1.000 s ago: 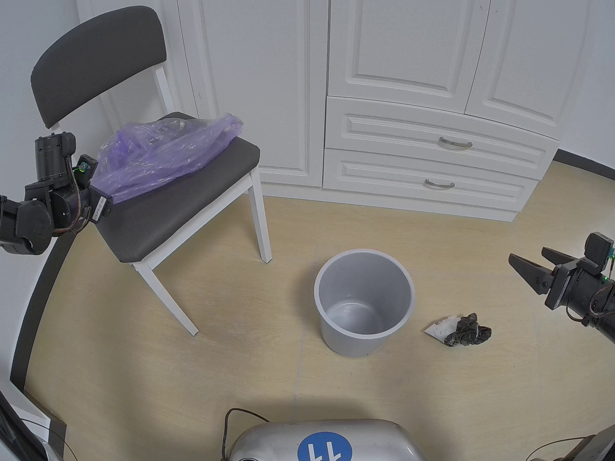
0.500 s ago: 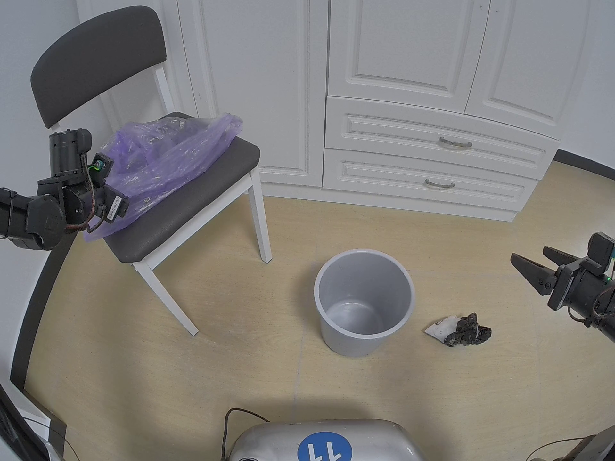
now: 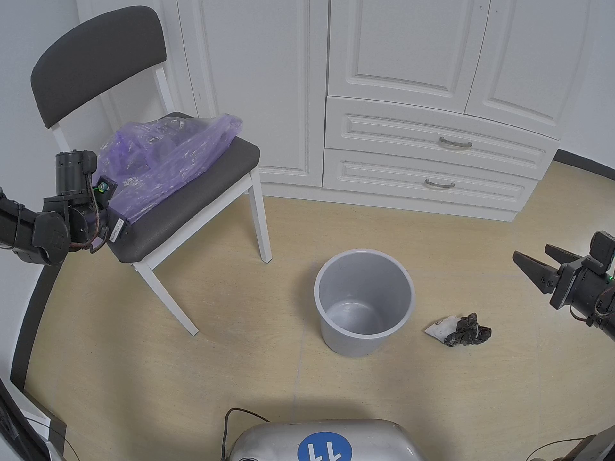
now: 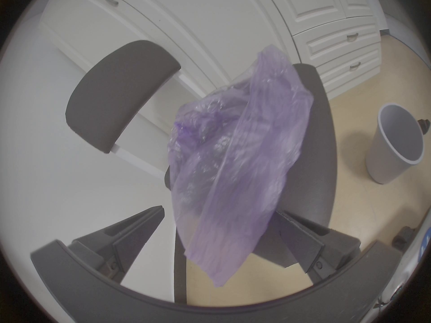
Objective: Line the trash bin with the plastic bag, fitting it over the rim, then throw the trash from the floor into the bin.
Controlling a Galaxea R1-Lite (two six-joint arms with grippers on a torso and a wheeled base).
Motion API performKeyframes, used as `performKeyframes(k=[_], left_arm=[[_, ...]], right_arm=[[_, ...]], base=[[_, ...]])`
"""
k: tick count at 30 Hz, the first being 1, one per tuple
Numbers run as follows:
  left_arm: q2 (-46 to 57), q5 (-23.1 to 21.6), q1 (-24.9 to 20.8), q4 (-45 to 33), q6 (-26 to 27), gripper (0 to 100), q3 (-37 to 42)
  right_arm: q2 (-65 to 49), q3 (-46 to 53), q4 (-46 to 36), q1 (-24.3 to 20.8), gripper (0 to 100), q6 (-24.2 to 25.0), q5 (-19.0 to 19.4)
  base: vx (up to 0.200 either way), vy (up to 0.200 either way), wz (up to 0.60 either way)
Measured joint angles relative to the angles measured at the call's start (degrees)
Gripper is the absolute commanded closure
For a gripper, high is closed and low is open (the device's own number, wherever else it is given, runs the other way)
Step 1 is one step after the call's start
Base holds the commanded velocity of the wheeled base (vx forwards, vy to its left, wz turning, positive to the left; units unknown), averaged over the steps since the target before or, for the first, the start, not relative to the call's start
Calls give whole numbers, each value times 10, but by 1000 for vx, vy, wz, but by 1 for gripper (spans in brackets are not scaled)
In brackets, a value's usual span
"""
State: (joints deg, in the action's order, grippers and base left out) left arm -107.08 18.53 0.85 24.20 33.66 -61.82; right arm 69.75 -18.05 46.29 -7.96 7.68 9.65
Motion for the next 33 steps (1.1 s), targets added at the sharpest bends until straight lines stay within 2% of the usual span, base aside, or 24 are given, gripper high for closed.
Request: performKeyframes(k=[4, 16, 24, 33], left_arm=[[0, -1, 13, 0, 2, 0, 2], [-1, -4, 28, -6, -2, 0, -69], [-21, -2, 25, 23, -1, 0, -53], [-55, -3, 18, 36, -2, 0, -70]], right_arm=[[-1, -1, 0, 2, 0, 0, 0], [-2, -3, 0, 5, 0, 1, 1], [-2, -3, 0, 5, 0, 0, 1], [-7, -5, 1, 7, 0, 2, 1]], base=[[0, 0, 0], [0, 0, 0], [0, 0, 0], [0, 0, 0]])
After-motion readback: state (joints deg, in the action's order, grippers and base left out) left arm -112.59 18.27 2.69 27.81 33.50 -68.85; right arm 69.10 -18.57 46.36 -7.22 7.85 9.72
